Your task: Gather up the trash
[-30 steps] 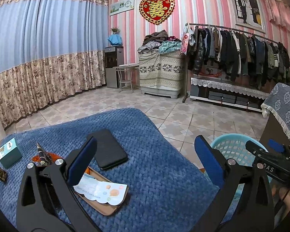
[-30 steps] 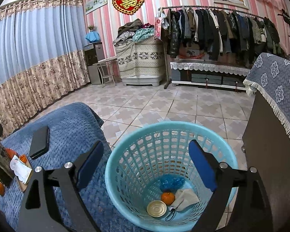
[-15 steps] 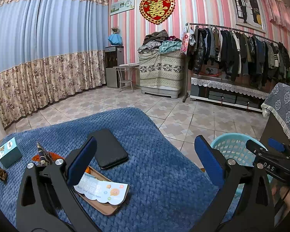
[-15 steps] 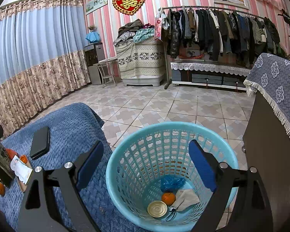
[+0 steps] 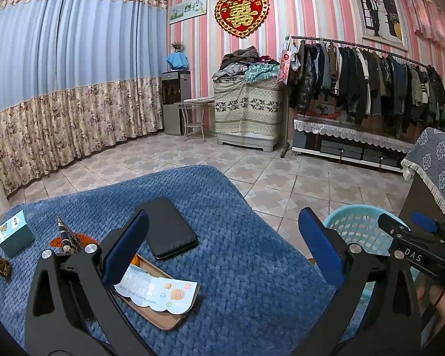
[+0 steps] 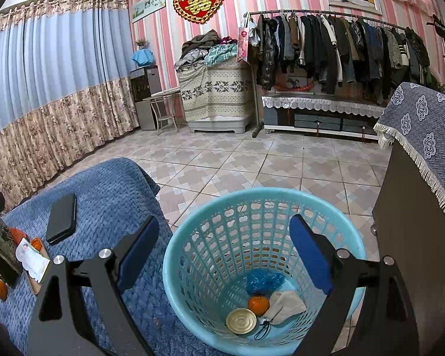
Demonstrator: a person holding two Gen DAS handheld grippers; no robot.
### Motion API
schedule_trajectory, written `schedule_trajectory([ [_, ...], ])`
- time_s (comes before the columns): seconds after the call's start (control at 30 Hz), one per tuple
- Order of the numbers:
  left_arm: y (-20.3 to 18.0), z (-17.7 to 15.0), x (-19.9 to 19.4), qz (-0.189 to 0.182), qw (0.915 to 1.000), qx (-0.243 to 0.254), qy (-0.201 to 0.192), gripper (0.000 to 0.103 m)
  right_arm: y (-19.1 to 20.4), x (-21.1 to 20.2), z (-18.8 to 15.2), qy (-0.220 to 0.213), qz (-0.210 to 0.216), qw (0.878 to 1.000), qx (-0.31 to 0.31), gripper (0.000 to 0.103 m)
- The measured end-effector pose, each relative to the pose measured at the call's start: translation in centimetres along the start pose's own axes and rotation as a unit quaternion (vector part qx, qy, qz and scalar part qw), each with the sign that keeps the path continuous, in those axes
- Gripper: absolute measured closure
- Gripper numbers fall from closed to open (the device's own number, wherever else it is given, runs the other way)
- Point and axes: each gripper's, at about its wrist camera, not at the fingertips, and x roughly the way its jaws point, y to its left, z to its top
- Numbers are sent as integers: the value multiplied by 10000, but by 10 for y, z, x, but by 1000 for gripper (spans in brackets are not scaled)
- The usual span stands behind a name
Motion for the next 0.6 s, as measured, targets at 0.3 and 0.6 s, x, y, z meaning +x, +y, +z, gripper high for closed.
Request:
schedule_trajectory([
  [0.3, 1, 0, 0, 9, 10000, -16, -1, 6, 0, 0, -1, 2, -1, 10000, -1, 15],
  [0.6, 7, 4, -8, 71, 9999, 7, -120, 6, 2, -2, 0, -34, 48, 10000, 15, 15],
])
